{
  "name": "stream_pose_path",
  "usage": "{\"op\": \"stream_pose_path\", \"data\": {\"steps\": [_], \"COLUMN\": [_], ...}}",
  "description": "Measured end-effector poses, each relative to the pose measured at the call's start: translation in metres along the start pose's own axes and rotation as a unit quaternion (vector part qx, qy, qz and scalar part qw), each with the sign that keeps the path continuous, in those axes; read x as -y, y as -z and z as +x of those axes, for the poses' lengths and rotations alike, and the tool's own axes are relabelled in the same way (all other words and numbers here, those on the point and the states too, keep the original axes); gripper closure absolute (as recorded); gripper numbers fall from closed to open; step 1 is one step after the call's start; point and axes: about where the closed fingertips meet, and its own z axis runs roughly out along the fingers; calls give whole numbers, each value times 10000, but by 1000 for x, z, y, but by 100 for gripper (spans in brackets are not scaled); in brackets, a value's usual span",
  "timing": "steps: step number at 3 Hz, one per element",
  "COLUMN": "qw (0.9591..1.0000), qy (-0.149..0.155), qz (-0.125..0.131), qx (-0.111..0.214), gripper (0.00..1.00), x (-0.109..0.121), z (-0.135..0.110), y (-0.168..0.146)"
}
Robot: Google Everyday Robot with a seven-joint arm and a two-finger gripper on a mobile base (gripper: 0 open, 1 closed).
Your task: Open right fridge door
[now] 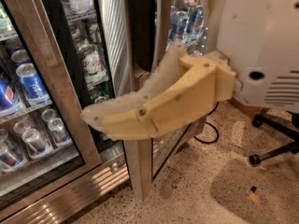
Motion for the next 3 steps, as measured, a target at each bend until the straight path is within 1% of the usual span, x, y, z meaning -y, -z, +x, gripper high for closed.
{"op": "stream_pose_path", "data": {"steps": [3], "qw": [10000], "qy": [0], "qz": [0], "qx": [0], "gripper": [0], "x": [0], "z": [0], "y": [0]}}
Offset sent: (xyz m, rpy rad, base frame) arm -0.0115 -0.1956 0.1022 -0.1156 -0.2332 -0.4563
